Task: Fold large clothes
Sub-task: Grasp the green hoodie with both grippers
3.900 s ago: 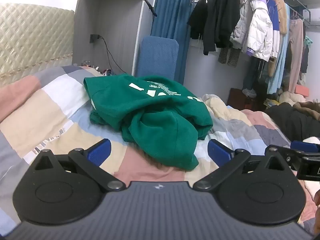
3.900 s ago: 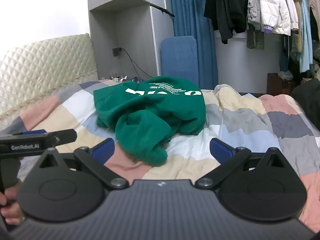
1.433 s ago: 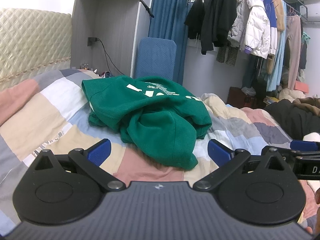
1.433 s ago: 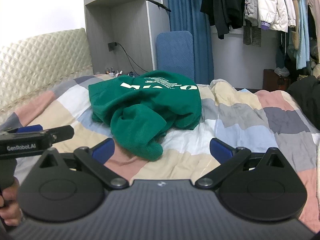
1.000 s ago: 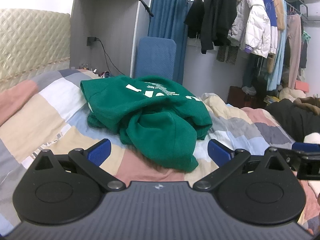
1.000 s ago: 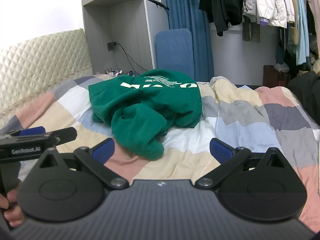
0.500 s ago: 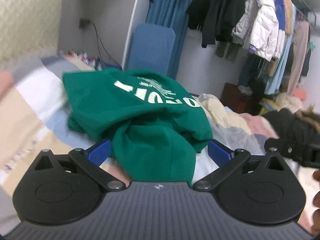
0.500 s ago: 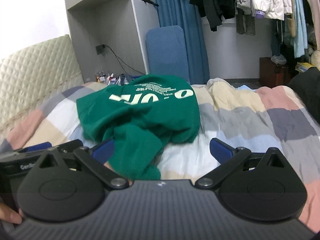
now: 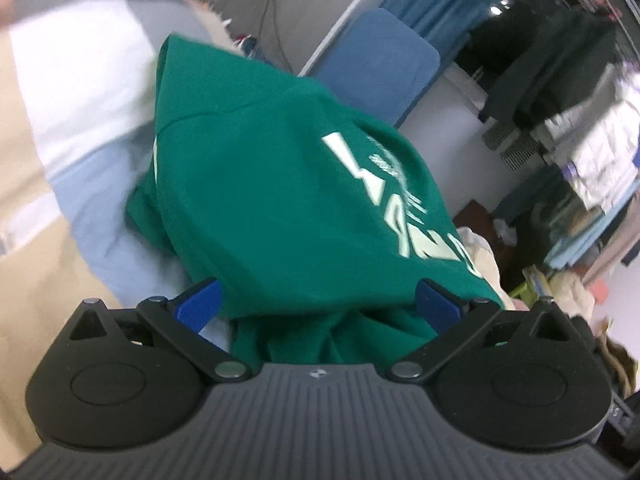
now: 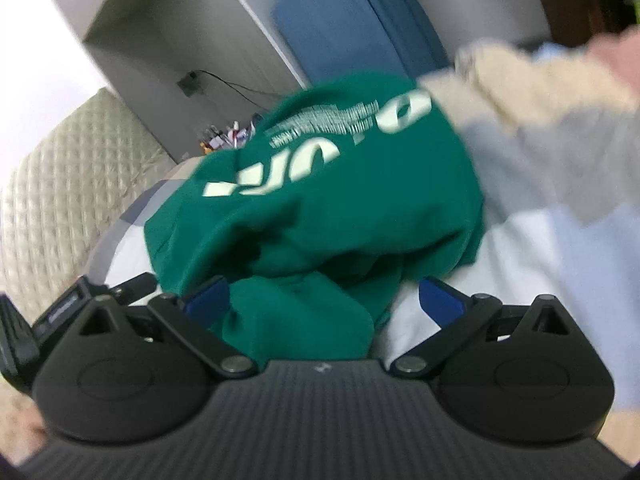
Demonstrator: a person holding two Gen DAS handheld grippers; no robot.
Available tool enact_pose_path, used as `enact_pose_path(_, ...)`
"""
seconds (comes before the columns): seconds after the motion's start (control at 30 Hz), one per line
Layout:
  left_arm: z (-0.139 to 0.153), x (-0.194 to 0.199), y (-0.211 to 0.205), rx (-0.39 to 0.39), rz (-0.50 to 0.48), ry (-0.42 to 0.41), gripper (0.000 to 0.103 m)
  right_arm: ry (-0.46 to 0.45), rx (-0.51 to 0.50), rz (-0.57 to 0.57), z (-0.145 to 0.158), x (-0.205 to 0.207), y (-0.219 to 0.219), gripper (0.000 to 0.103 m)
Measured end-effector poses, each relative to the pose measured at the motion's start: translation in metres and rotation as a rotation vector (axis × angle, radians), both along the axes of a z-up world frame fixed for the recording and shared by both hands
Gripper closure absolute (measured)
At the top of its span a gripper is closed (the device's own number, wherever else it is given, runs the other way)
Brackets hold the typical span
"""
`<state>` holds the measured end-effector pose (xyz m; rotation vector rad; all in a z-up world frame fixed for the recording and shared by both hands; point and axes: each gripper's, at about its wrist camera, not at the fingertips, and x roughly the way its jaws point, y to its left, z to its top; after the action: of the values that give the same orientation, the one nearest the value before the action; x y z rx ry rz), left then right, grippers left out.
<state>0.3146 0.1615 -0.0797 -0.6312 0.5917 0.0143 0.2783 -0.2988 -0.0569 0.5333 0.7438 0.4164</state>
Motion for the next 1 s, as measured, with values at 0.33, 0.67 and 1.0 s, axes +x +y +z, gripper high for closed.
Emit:
enact_pose_path(0.33, -0.048, 0.054, 0.023, -0.094, 0.024, -0.062, 0.001, -0.079, 0.181, 0.036, -0.04, 0.065, 0.007, 0.003)
enact_pose_path(0.67, -0.032, 0.082, 0.025, -0.19, 0.091, -0.024, 0.073, -0.07, 0.145, 0.033, -0.038, 0.105, 0.014, 0.078)
enact_pose_path(1.0, 0.046, 0.025, 0.004, -0.14, 0.023, -0.165, 0.096, -0.284, 0.05, 0.139, 0.018, 0.074, 0.002, 0.094)
